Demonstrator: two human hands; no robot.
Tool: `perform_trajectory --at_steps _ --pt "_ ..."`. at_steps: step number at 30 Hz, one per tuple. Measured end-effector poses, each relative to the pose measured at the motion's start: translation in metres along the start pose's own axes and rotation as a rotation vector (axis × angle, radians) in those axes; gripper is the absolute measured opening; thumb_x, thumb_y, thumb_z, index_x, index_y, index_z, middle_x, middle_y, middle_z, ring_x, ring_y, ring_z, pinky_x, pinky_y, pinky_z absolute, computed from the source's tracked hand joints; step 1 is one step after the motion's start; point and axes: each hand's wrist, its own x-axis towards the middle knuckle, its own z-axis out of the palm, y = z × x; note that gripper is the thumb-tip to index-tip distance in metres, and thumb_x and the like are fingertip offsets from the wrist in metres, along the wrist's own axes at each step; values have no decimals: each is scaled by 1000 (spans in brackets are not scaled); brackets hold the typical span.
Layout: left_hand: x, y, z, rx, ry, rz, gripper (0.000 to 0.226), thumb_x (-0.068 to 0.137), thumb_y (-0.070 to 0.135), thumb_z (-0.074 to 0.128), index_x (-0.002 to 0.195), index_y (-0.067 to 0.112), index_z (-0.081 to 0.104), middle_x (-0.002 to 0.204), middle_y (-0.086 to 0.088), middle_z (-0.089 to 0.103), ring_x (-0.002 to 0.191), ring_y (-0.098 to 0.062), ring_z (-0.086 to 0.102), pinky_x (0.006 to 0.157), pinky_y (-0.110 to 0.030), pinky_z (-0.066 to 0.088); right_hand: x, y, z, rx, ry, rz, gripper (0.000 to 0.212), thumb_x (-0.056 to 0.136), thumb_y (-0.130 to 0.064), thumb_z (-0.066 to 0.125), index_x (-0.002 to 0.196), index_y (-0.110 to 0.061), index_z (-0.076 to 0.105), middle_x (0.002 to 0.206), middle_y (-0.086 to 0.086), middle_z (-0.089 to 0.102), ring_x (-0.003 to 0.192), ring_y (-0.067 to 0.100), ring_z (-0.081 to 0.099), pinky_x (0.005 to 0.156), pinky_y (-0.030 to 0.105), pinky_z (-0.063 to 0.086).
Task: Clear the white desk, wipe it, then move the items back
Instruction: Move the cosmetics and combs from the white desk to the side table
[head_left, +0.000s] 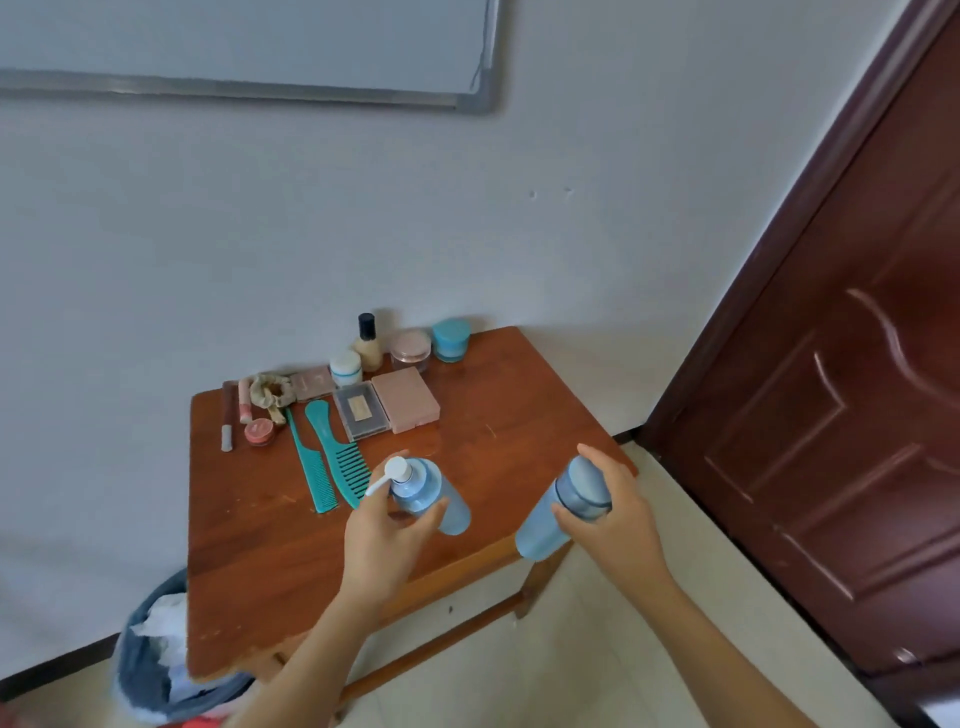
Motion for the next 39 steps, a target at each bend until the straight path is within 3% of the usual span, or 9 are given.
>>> perform_trajectory --at_steps 3,10,15,17,21,27,31,34,39 --pt "18 2 38 37 -61 11 55 73 21 75 122 20 49 97 5 59 81 -15 61 60 -13 45 28 23 -18 -10 17 23 61 71 -16 76 116 -43 43 113 -15 52 101 -2 50 75 5 39" --pt "65 20 119 84 -27 5 59 72 18 75 125 19 50 105 -4 62 87 -23 62 69 -23 49 108 77 -52 17 16 6 60 70 -19 77 118 -36 46 108 -21 50 96 -12 48 73 5 38" --pt "89 36 164 74 58 -13 59 72 16 76 123 26 49 95 23 56 76 -8 61 59 -10 44 159 103 -75 44 -47 -17 61 70 -19 76 112 -45 41 104 -31 46 97 -17 47 69 3 40" --pt "94 36 176 51 103 -32 56 71 13 76 120 25 51 98 24 56 78 -3 61 59 -10 45 175 111 -80 33 -70 -46 61 70 -19 76 113 -44 41 104 -33 44 97 -24 43 69 -1 39" --pt "104 27 185 -12 188 -92 51 71 7 75 111 28 53 104 10 59 86 1 60 61 -6 47 202 122 -75 45 -114 -28 61 70 -20 77 118 -37 44 104 -35 42 95 -28 40 68 -2 38" --pt "151 14 176 -44 216 -144 40 73 12 74 109 18 56 100 -6 63 86 -20 63 55 -11 47 238 117 -48 79 -172 -42 62 71 -18 76 118 -39 42 107 -35 42 98 -27 40 72 -3 37" --pt "194 19 172 -87 209 -126 42 73 12 74 111 16 56 103 -3 63 91 -13 62 61 -9 46 263 105 -35 89 -185 -36 63 71 -16 76 114 -44 39 106 -33 44 97 -23 44 71 1 39" --pt "234 26 173 -96 159 -111 42 73 9 73 103 32 54 93 6 63 83 -9 63 61 -10 47 281 100 -29 95 -142 -41 63 69 -13 77 112 -43 42 105 -28 49 96 -15 49 71 6 41" --pt "290 39 181 136 92 -79 41 75 19 70 110 21 50 82 12 55 71 -6 53 59 -20 41 295 105 -23 81 -139 -42 65 68 -12 77 112 -42 41 106 -28 48 97 -16 48 72 7 40"
